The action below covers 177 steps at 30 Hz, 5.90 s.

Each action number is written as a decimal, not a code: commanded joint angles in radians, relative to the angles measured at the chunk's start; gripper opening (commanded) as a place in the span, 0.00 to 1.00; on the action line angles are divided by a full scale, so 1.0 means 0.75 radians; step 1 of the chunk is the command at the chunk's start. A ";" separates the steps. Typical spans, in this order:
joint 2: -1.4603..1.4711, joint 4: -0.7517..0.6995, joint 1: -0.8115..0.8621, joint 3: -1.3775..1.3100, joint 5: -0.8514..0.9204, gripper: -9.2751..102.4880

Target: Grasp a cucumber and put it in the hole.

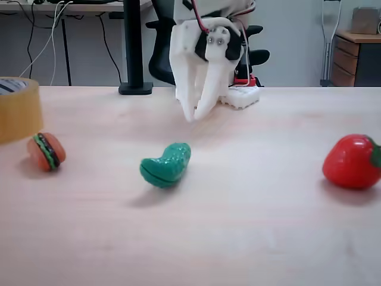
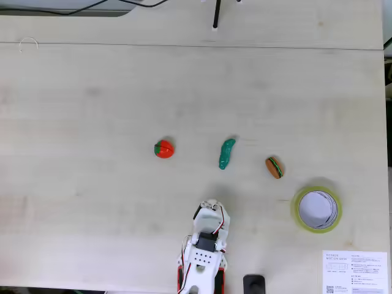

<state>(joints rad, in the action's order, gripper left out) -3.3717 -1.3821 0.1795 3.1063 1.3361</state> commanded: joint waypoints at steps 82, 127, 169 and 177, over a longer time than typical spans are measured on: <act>0.256 0.153 0.022 -0.832 0.010 0.11; 2.137 0.538 0.029 -1.548 0.012 0.46; 2.620 0.583 0.063 -1.816 0.378 0.43; 2.630 0.581 0.063 -1.810 0.378 0.35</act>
<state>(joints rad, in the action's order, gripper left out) -1.3760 -0.9664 0.2286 1.8086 1.6168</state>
